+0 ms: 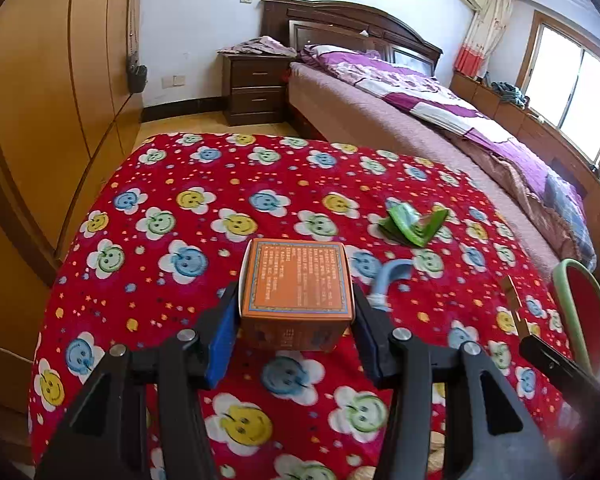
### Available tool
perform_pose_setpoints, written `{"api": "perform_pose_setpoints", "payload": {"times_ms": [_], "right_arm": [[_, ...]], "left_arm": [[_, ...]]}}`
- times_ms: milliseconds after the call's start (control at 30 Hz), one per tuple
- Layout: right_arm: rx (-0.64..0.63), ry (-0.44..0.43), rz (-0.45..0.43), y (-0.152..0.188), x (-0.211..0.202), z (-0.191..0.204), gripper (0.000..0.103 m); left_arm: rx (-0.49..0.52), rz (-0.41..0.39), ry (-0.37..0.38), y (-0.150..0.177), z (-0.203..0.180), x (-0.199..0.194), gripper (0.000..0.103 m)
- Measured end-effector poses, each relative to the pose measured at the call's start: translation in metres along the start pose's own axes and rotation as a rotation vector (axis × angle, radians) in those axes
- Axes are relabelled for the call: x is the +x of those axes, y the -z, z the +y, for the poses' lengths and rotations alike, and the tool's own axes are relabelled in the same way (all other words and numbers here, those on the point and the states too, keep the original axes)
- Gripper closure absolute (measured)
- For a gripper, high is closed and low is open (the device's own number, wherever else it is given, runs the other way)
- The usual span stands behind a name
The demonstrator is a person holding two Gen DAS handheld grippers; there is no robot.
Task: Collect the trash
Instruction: 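Grasp the wooden stick with the right tool while the left holds the box, then lift the wooden stick toward the red bin with the right tool while the left holds the box, then carry the wooden stick over the red bin with the right tool while the left carries the box there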
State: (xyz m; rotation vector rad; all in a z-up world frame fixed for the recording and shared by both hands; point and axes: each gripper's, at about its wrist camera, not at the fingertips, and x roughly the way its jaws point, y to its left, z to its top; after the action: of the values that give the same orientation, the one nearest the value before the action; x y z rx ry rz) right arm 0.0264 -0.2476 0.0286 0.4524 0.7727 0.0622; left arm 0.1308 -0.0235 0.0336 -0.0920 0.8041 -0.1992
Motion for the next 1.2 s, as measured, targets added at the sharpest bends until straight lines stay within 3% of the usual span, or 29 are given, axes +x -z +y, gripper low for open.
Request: {"api": "perform_pose_setpoints", "payload": {"times_ms": [633, 1200], "right_arm": [[0.090, 0.009, -0.145, 0.011, -0.088, -0.045, 0.093], [0.211, 0.075, -0.244, 0.021, -0.136, -0.105, 0.093]], "left_arm": [[0.118, -0.014, 0.060, 0.014, -0.064, -0.037, 0.050], [0.298, 0.032, 0.220, 0.027, -0.165, -0.046, 0.050]]}}
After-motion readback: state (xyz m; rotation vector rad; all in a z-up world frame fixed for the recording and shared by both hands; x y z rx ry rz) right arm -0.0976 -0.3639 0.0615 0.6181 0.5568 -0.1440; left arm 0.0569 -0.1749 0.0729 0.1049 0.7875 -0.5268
